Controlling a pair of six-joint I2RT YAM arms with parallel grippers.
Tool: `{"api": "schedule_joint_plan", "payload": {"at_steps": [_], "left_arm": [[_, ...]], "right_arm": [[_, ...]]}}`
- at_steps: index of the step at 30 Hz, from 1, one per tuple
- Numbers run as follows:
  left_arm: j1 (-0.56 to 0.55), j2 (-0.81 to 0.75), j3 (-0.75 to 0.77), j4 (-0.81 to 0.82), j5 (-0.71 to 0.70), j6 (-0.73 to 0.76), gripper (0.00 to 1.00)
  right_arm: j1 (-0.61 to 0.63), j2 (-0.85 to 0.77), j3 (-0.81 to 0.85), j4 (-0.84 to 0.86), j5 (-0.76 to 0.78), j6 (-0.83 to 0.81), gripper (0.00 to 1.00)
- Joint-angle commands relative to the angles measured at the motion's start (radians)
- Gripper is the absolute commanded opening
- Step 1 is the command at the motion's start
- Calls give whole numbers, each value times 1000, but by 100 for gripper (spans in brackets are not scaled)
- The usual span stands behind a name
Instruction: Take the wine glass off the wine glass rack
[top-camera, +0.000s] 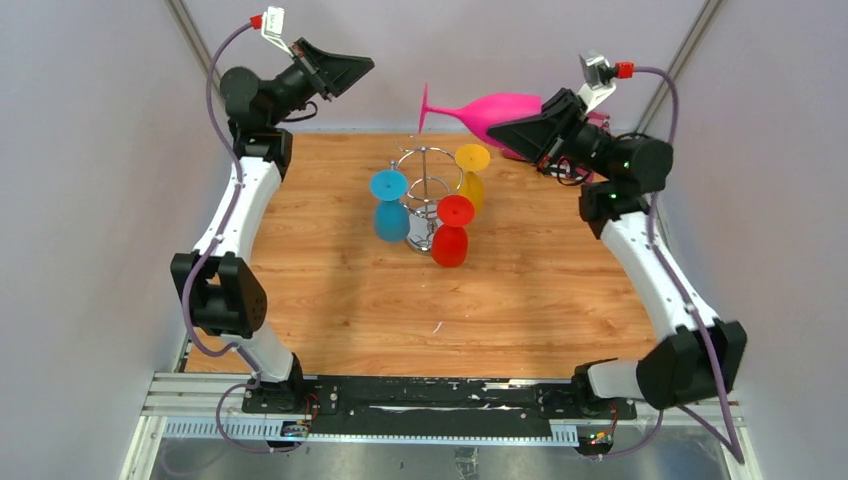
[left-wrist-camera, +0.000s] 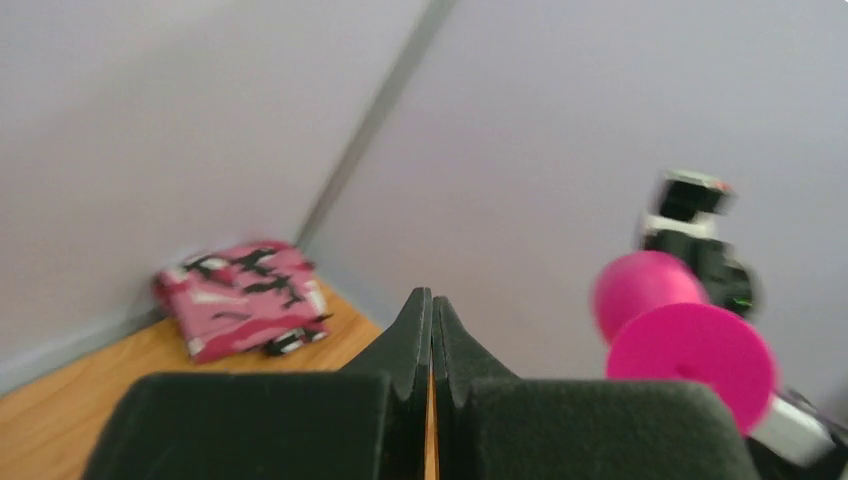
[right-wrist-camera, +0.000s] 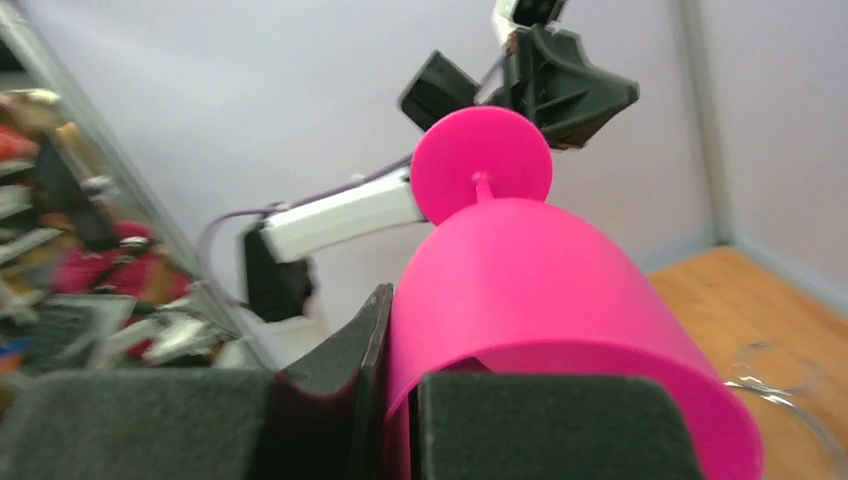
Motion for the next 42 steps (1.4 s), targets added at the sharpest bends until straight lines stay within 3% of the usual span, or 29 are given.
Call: {"api": "schedule_joint_plan", "payload": {"at_steps": [1, 3, 4, 6, 9, 13, 17, 21, 26, 32, 42], "left_arm": [[-78, -69, 151, -993, -388, 679, 0], [-179, -37, 306, -1307, -687, 881, 0], [-212, -18, 357, -1411, -768, 911, 0], [-247, 8, 425, -1505, -891, 916, 0], [-303, 22, 451, -1574, -1188, 950, 0], [-314, 8, 396, -1606, -1327, 936, 0], [-314, -77, 264, -1601, -1381, 899, 0], [-315, -170, 136, -1569, -1426, 893, 0], [-315, -259, 20, -1498, -1416, 918, 0], [-315, -290, -5, -1470, -1360, 954, 0], [-315, -347, -100, -1349, -1299, 971, 0]], "right_arm": [[-19, -138, 175, -1008, 141, -728, 0], [-25, -164, 243, -1243, 264, -887, 0], [-29, -172, 265, -1311, 317, -936, 0], [-30, -185, 305, -1424, 437, -1007, 0], [-31, -185, 352, -1565, 628, -1098, 0], [-39, -140, 416, -1724, 902, -1175, 0], [-70, -71, 445, -1812, 1096, -1222, 0], [-104, 42, 490, -1888, 1162, -1261, 0], [-119, 244, 615, -1976, 1138, -1302, 0], [-118, 492, 814, -2141, 1082, -1378, 0], [-125, 644, 827, -2253, 950, -1454, 0]]}}
